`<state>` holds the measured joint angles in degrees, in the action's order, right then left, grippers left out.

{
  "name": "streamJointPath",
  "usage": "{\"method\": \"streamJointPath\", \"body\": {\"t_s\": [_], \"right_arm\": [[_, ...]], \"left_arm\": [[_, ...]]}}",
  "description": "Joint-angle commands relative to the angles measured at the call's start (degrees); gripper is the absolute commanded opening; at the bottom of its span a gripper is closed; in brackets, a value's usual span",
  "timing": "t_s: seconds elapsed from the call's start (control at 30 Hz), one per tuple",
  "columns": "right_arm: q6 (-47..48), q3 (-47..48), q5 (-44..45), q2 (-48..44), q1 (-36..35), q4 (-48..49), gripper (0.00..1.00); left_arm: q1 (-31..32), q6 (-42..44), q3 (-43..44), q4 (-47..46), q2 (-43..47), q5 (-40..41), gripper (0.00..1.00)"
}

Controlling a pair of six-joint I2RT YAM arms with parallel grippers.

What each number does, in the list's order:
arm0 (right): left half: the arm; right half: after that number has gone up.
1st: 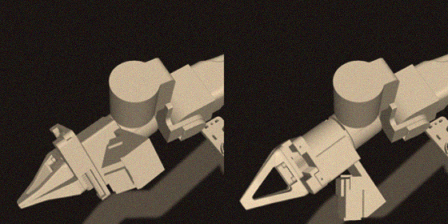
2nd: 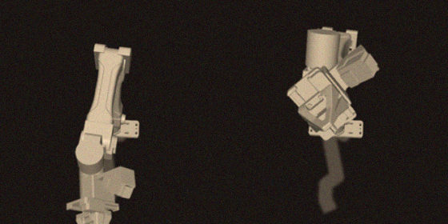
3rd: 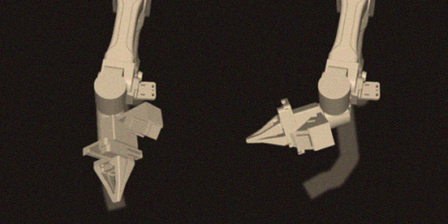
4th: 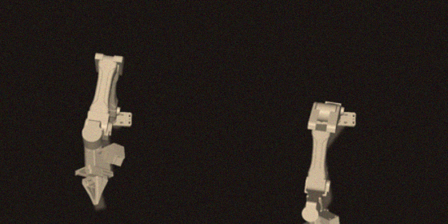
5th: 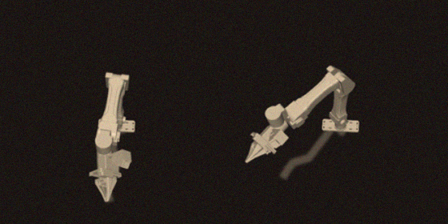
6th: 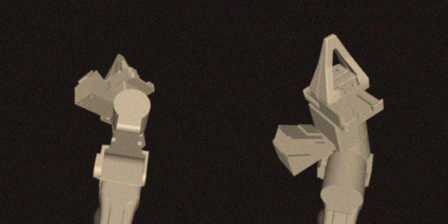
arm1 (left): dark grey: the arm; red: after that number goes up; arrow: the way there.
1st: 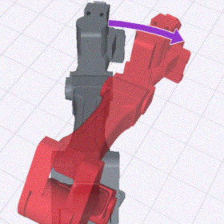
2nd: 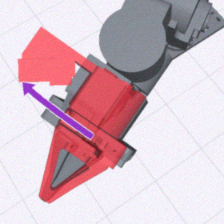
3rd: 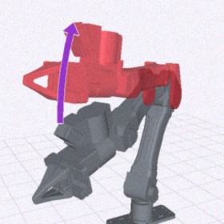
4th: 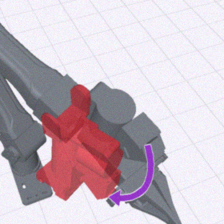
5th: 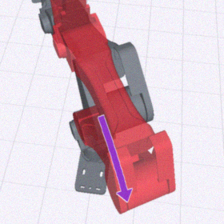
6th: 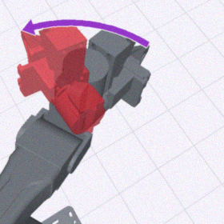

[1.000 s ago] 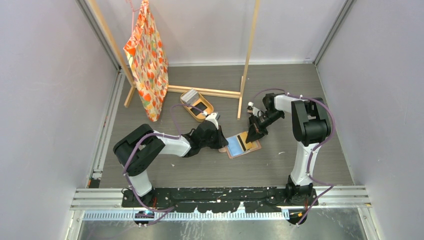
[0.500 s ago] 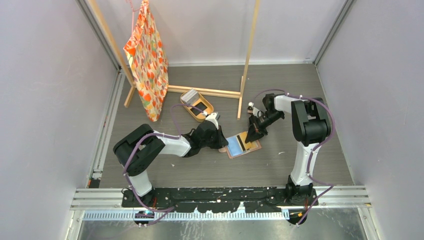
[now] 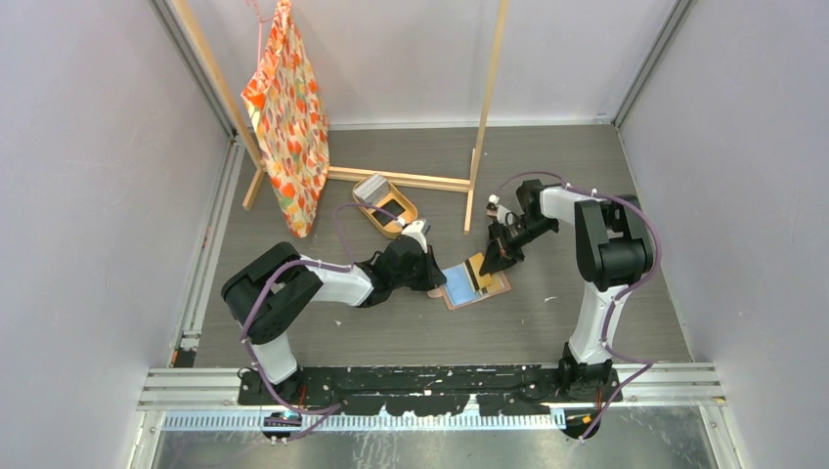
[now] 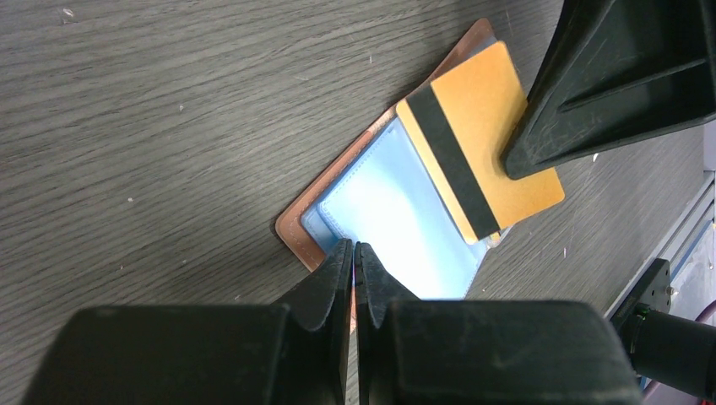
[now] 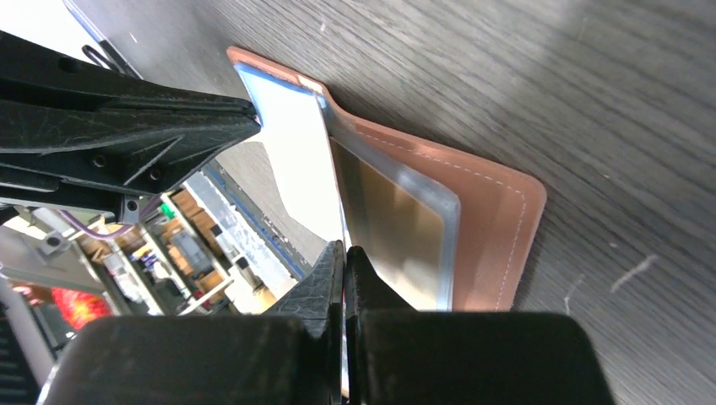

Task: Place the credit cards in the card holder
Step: Insert the credit card into the card holder.

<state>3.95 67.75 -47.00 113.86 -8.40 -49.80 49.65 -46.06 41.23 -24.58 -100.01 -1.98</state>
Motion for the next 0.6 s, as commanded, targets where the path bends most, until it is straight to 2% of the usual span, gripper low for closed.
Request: {"method": "streamJointPath", "body": {"t_s": [0.0, 0.3, 0.57], "right_arm": [[0.38, -0.58, 2.79, -3.72, 0.71, 4.82, 0.01], [-1.73, -1.76, 3.19, -3.38, 0.43, 10.14, 0.01], [-1.22, -0.74, 5.46, -2.18, -0.12, 7.82, 0.01]], "left_arm": [[0.36, 0.84, -0.28, -0.16, 0.34, 0.18, 0.06], [0.36, 0.97, -0.13, -0.12, 0.16, 0.04, 0.06], [0.36, 0.98, -0.1, -0.12, 0.07, -0.07, 0.06]]}}
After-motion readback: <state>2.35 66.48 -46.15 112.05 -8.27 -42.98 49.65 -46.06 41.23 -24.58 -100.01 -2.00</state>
